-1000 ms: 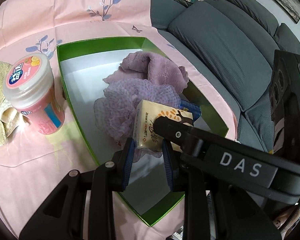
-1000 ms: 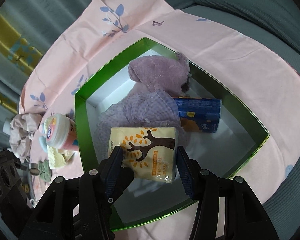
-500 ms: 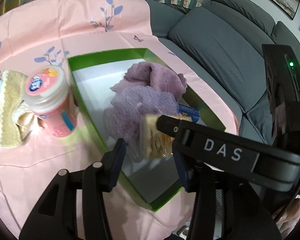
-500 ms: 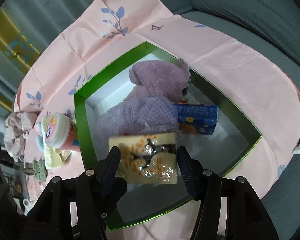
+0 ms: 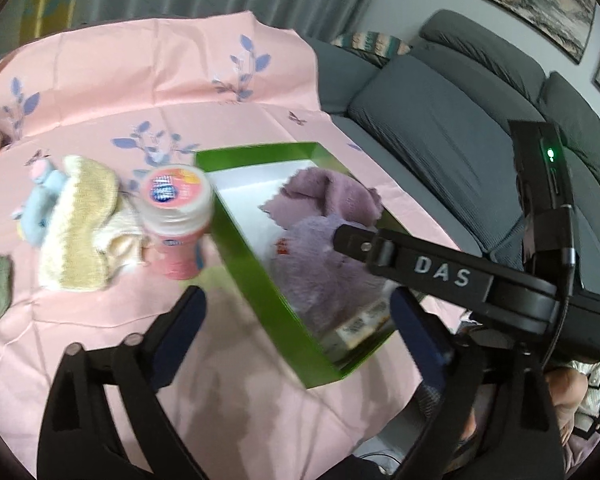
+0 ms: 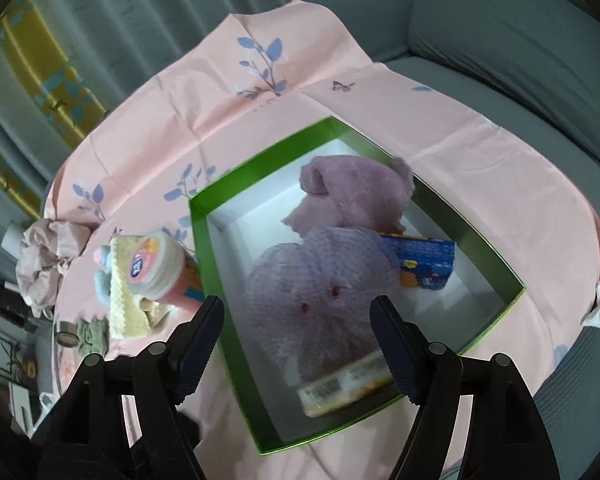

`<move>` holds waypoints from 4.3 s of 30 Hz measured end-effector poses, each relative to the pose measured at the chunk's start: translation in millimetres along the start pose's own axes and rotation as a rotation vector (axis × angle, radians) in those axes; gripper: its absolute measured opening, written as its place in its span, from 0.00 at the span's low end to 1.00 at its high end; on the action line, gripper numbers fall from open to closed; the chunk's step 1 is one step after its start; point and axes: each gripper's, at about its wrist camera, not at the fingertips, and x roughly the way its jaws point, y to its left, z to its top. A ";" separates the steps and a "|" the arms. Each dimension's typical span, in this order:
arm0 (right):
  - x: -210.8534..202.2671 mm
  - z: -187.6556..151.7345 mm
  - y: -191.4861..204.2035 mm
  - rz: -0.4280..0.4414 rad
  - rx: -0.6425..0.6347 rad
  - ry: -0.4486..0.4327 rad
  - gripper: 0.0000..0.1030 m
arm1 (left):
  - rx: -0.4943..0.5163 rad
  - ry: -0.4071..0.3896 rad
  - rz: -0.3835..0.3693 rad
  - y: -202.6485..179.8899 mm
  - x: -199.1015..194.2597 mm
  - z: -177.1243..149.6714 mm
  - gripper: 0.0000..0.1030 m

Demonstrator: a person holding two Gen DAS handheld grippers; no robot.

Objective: Organize soft objects

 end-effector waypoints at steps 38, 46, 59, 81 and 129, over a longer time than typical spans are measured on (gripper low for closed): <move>-12.0 -33.7 147.9 0.171 -0.252 -0.111 0.84 | -0.439 -0.072 0.496 218.6 -97.4 -68.5 0.99; 37.1 -47.7 169.6 0.318 -0.131 0.037 0.84 | -0.480 -0.060 0.497 228.5 -97.3 -72.3 0.95; 152.0 -83.5 232.2 0.033 -0.283 0.100 0.54 | -0.527 -0.063 0.497 243.0 -108.8 -77.0 0.95; -35.2 -77.8 217.6 0.487 -0.386 -0.061 0.08 | -0.624 -0.092 0.486 258.6 -125.0 -79.4 0.95; 121.9 -90.6 197.3 0.375 -0.256 0.563 0.69 | -0.625 0.147 0.144 229.4 -48.6 -92.2 0.96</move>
